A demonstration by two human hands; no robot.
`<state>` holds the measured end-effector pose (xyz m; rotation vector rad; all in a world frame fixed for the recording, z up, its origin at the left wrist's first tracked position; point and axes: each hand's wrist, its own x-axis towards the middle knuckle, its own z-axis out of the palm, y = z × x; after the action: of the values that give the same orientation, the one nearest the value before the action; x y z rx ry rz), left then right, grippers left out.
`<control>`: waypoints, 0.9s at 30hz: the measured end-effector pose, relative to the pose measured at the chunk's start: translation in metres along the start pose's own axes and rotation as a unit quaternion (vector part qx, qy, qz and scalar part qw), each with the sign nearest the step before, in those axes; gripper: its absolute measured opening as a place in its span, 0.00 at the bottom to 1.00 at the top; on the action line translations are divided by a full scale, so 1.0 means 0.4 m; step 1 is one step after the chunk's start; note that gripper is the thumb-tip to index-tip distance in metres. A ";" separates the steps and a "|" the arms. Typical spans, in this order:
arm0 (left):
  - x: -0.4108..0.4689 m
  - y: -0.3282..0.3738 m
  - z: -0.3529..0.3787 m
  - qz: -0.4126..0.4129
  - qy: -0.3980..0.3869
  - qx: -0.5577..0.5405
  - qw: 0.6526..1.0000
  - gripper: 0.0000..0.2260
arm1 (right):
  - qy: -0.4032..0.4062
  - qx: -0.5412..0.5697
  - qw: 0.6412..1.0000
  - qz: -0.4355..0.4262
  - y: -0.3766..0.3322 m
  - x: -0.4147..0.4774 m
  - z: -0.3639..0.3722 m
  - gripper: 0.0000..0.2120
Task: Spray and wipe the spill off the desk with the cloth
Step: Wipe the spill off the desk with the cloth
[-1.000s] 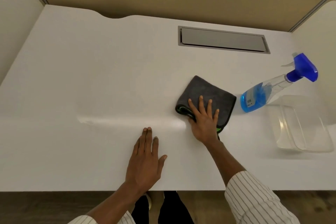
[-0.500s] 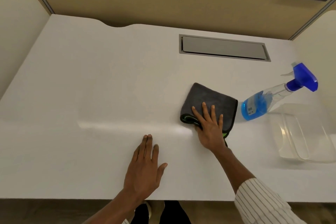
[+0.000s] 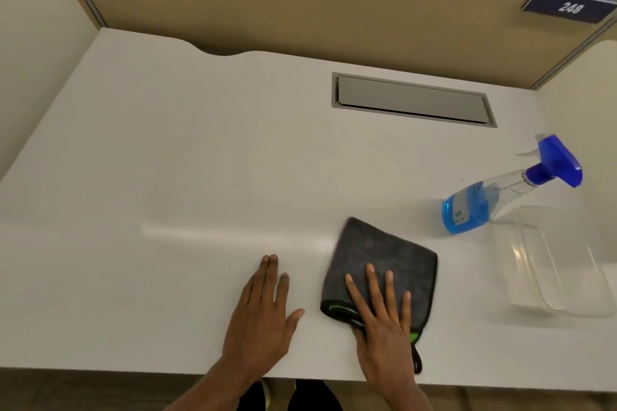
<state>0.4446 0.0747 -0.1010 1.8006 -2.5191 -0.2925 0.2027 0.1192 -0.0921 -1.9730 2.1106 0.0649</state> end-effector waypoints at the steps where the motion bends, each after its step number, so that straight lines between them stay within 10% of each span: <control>1: -0.001 0.001 0.000 -0.001 0.002 0.002 1.000 0.33 | -0.005 0.002 1.000 0.018 -0.002 -0.014 0.004 0.44; 10: -0.001 -0.002 0.012 0.005 0.008 0.005 1.000 0.33 | 0.015 0.013 0.998 -0.065 0.006 0.165 -0.024 0.38; 21: -0.004 -0.007 0.012 -0.001 0.005 -0.012 1.000 0.32 | 0.045 0.052 0.986 0.154 -0.072 0.105 0.006 0.38; 27: -0.007 0.000 0.015 -0.009 0.018 -0.025 0.999 0.32 | 0.032 0.028 0.999 -0.025 -0.065 0.113 0.011 0.39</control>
<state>0.4448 0.0781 -0.1065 1.7950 -2.4501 -0.3175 0.2266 0.0741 -0.1025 -2.0195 2.0766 -0.0672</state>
